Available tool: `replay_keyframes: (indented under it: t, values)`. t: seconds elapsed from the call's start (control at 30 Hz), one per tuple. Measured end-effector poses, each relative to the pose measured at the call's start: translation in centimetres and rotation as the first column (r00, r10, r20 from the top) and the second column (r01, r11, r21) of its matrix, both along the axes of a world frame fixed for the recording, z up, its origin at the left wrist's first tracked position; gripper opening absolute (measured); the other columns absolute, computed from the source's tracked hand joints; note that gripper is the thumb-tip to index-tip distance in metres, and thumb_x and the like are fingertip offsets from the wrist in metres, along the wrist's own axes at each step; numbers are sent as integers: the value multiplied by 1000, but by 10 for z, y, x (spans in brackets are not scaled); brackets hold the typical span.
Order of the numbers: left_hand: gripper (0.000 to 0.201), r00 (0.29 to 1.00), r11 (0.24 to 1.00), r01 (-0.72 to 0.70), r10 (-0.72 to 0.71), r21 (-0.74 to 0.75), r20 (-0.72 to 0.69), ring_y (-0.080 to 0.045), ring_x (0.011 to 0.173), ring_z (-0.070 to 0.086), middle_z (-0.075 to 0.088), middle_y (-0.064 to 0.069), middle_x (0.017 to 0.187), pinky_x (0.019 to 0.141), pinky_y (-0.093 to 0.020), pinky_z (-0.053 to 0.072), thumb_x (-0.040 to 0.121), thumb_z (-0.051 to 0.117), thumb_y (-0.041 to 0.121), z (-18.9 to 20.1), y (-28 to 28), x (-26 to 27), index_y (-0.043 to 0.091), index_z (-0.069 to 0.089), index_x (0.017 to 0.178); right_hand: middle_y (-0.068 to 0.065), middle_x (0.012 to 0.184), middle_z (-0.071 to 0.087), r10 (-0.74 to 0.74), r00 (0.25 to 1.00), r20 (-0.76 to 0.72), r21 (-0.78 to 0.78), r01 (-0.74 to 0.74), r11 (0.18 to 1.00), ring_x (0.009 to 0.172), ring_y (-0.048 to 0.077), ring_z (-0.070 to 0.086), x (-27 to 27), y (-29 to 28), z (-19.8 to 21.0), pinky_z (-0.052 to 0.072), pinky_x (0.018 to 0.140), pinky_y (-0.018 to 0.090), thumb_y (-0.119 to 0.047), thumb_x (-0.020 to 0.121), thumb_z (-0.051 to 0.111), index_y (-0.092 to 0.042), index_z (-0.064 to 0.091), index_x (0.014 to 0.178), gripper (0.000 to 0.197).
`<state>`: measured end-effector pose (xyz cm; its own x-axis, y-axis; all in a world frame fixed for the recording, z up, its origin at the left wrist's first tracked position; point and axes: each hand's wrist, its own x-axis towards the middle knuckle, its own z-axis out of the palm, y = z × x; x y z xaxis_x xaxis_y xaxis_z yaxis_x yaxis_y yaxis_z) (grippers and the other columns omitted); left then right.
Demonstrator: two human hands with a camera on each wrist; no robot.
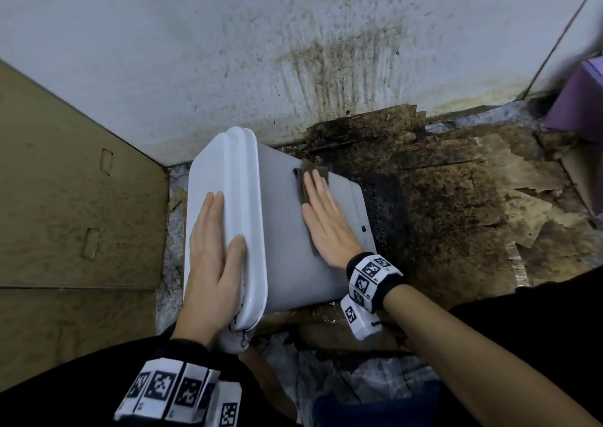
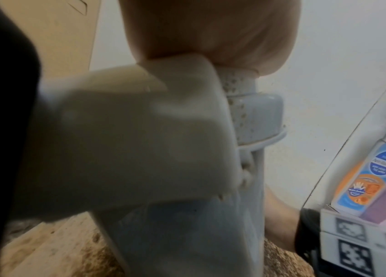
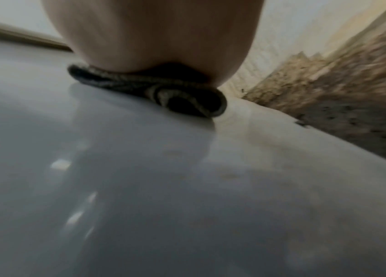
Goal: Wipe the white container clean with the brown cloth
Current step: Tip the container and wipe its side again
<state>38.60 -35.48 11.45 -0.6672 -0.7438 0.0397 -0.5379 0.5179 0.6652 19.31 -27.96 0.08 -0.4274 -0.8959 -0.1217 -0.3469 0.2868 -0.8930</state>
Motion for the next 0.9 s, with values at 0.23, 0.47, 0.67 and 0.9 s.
replay_keyframes:
  t: [0.23,0.47,0.67,0.9]
  values:
    - [61,1000,999,5,-4,41,-21,0,156,7,10,17,170,128,-30,10,101,34,48,2,1,1,41,14,159,4,168,-14,-95,979,180,323,33,946,154,13,-17,-58,13,-33,-12,118,23,-20,112,17,-6,1,160,52]
    - [59,1000,1000,-1,2,22,-29,-3,156,9,13,12,170,127,-31,10,103,35,44,-1,-2,4,39,15,158,10,169,-7,-129,978,161,402,54,914,156,25,-12,-58,12,-39,-7,123,32,-24,108,13,4,12,157,57]
    - [60,1000,1000,-9,10,12,-21,-1,156,9,14,10,170,125,-19,7,102,34,44,-1,-2,3,39,14,158,12,169,-5,-206,966,159,272,157,949,156,25,-9,-32,11,-29,-7,125,36,-27,105,14,1,10,158,60]
    - [60,1000,1000,-3,3,-12,-7,-2,156,7,12,9,170,124,-17,5,102,34,43,-1,1,-3,36,14,159,1,169,-9,-159,970,186,78,147,986,156,17,-12,16,-1,17,-4,127,38,-23,108,18,-18,0,161,56]
